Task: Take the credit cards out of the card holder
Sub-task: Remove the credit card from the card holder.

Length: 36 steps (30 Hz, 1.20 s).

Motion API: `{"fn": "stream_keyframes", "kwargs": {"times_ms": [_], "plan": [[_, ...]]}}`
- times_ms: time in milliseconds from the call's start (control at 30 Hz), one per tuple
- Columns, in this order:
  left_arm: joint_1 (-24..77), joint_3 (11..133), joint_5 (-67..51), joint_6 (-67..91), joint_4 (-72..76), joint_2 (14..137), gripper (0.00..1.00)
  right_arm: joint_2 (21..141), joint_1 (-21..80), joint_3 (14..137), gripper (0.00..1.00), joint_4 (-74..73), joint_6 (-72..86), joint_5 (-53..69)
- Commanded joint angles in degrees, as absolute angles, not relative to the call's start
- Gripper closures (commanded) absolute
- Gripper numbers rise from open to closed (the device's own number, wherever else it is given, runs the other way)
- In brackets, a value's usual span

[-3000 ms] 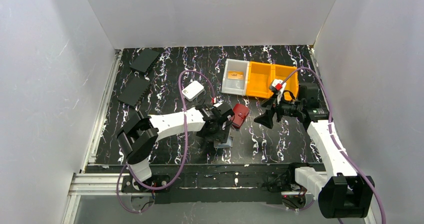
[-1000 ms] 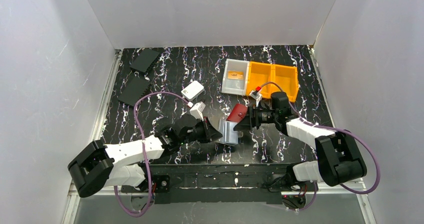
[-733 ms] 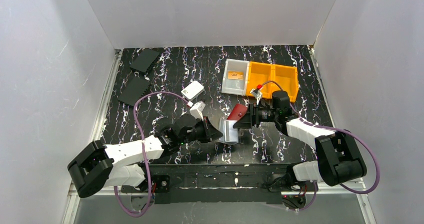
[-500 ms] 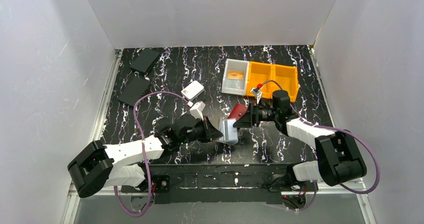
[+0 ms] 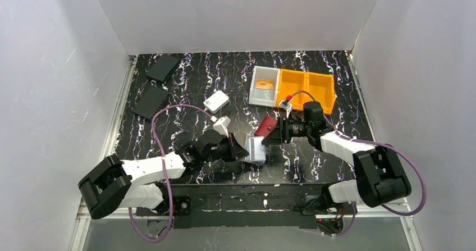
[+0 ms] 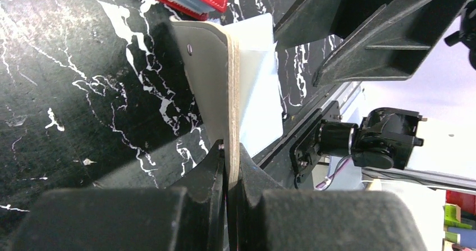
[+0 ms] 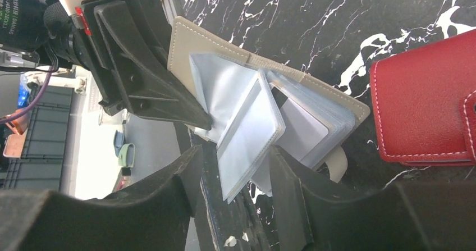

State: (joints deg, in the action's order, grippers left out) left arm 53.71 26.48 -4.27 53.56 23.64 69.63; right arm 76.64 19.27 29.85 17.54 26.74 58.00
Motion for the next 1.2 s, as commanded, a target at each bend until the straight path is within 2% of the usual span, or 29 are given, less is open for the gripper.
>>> {"fn": "stream_keyframes", "kwargs": {"times_ms": [0,100,200,333,533,700,1167], "plan": [[53.3,25.7,-3.3,53.2,28.1,70.0,1.0,78.1,20.6,32.4,0.44,14.7,22.6,57.7],[53.1,24.8,-2.7,53.4,28.2,69.9,1.0,77.6,20.4,36.2,0.29,1.9,12.1,47.8],[52.9,24.2,-2.4,53.6,28.3,69.6,1.0,76.6,19.0,35.9,0.25,1.9,10.5,47.6],[52.9,23.9,-2.5,53.6,28.4,70.0,1.0,75.6,19.2,32.2,0.26,10.0,17.9,54.7],[52.8,24.2,-2.8,53.5,28.9,70.7,1.0,77.6,21.2,29.8,0.31,16.8,23.7,57.7],[52.9,24.0,-2.9,53.5,29.2,70.2,1.0,80.6,21.5,30.0,0.34,17.5,24.7,57.6],[52.8,24.0,-3.1,53.5,30.0,70.8,1.0,82.9,21.9,30.5,0.33,13.9,21.8,53.3]]}}
